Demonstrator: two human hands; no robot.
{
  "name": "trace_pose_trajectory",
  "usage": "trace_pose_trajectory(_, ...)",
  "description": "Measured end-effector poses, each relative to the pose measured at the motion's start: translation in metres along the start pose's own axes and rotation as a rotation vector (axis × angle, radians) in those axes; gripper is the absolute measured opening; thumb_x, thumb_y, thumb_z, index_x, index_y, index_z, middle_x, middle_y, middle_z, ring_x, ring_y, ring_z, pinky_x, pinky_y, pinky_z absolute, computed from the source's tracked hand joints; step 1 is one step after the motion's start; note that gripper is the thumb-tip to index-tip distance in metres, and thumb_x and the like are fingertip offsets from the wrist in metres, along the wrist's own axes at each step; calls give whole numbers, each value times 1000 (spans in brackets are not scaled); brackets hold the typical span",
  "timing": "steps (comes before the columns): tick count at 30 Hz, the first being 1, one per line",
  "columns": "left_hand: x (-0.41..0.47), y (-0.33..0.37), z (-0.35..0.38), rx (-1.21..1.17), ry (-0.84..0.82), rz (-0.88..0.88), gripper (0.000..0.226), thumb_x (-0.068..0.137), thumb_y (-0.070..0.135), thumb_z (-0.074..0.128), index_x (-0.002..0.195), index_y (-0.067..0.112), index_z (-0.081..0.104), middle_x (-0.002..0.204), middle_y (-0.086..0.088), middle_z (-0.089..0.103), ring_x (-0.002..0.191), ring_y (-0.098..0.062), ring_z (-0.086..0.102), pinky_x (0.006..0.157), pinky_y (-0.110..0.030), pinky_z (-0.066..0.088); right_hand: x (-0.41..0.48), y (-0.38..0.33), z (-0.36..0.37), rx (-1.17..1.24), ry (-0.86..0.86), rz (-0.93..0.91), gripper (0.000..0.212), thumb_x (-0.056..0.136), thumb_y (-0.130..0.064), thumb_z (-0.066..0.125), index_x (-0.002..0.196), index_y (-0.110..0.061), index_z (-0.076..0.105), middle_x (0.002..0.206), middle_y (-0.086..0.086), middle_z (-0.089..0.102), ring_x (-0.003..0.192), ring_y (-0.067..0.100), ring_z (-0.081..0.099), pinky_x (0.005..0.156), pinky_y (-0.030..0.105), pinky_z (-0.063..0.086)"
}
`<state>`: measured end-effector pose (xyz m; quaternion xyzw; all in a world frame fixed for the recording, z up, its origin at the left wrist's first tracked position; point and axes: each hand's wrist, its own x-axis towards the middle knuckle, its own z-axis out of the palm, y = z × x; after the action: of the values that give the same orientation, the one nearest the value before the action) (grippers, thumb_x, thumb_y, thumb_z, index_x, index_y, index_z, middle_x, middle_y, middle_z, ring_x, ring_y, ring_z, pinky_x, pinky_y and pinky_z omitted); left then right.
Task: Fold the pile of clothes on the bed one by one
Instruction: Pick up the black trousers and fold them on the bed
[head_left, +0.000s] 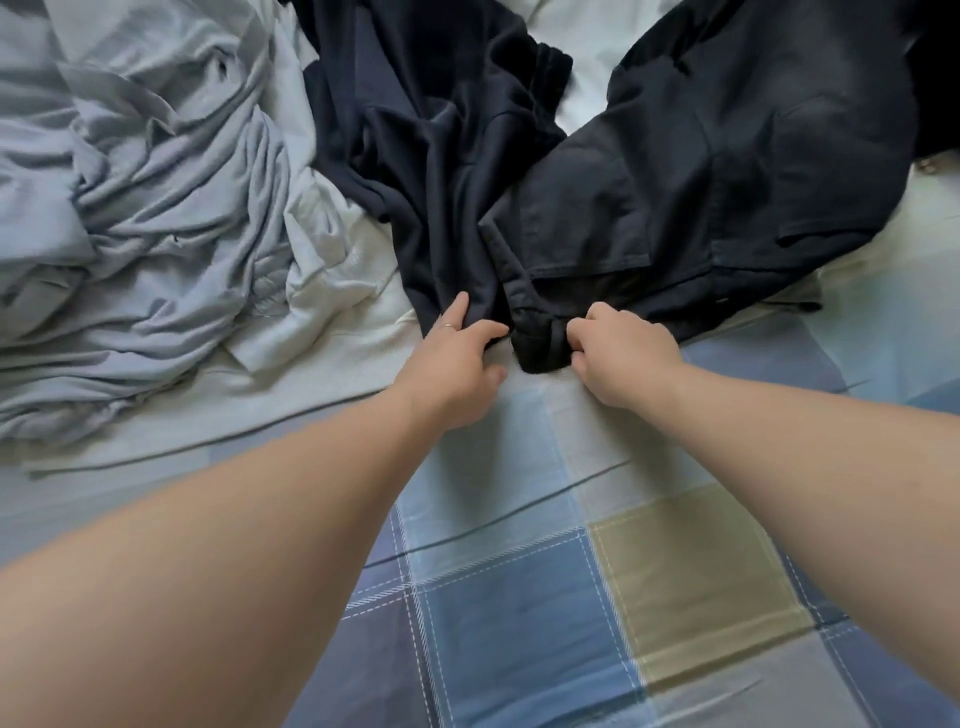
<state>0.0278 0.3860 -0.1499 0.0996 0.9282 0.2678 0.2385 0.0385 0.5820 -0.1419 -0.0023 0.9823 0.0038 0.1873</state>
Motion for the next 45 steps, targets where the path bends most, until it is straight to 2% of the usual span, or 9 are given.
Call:
trace_pose_trajectory(8, -62, 23, -22, -130, 137, 125, 89, 87, 39, 76, 157, 44, 21, 168, 1, 15, 153, -17, 14, 120, -38, 28, -82, -9, -73, 326, 124, -141, 13, 102, -25, 44, 93, -16, 42, 76, -3, 50, 74, 28, 46, 66, 40, 31)
trace_pose_trajectory(10, -81, 40, -37, -197, 128, 225, 69, 89, 37, 73, 149, 43, 39, 161, 2, 33, 148, -14, 29, 117, -40, 34, -115, -9, -111, 412, 103, -207, 13, 102, -27, 45, 91, -20, 43, 68, -5, 51, 64, 18, 46, 63, 39, 36)
trace_pose_trajectory(14, -155, 95, -98, -231, 36, 339, 16, 96, 34, 64, 107, 21, 64, 103, 5, 67, 100, -19, 60, 87, -41, 49, -195, -15, -210, 516, 74, -272, 13, 102, -22, 49, 90, -23, 47, 64, -9, 51, 59, 5, 46, 56, 20, 34)
trace_pose_trajectory(19, -283, 147, -166, -177, -208, 324, 39, 96, 28, 67, 134, 28, 56, 138, 6, 59, 127, -18, 52, 105, -40, 43, -313, -35, -347, 847, 151, -258, 15, 100, -14, 52, 86, -19, 55, 68, -19, 53, 66, 1, 46, 64, 15, 37)
trace_pose_trajectory(23, -360, 193, -221, -331, 7, 287, 89, 86, 35, 78, 156, 35, 22, 161, 7, 32, 146, -18, 32, 118, -38, 33, -399, -56, -456, 1109, 194, -320, 8, 93, -19, 55, 87, -22, 60, 76, -8, 56, 75, 10, 49, 71, 22, 41)
trace_pose_trajectory(25, -380, 217, -246, -354, 80, 336, 96, 80, 40, 82, 156, 40, 22, 157, 9, 37, 143, -19, 39, 115, -43, 38, -432, -62, -505, 1199, 172, -369, 5, 92, -25, 63, 89, -22, 62, 81, -1, 56, 80, 16, 49, 75, 28, 41)
trace_pose_trajectory(30, -424, 255, -300, -400, 47, 326, 58, 73, 68, 63, 127, 49, 51, 120, 20, 65, 113, -9, 61, 95, -44, 52, -482, -57, -598, 1326, 240, -425, 12, 101, -12, 50, 92, -13, 58, 79, 2, 55, 74, 13, 52, 71, 25, 44)
trace_pose_trajectory(34, -440, 261, -315, -444, 99, 331, 16, 93, 50, 57, 104, 40, 64, 99, 15, 71, 97, -9, 66, 90, -46, 54, -493, -39, -628, 1300, 312, -357, 23, 105, -7, 44, 89, -14, 59, 72, -2, 58, 63, 11, 57, 51, 21, 50)
trace_pose_trajectory(45, -497, 344, -405, -493, 360, 110, 29, 102, 35, 55, 86, 15, 69, 83, -4, 74, 80, -23, 69, 83, -46, 54, -451, 64, -665, 1263, 422, -165, 10, 100, -13, 59, 92, -15, 64, 86, 5, 67, 77, 19, 62, 66, 31, 52)
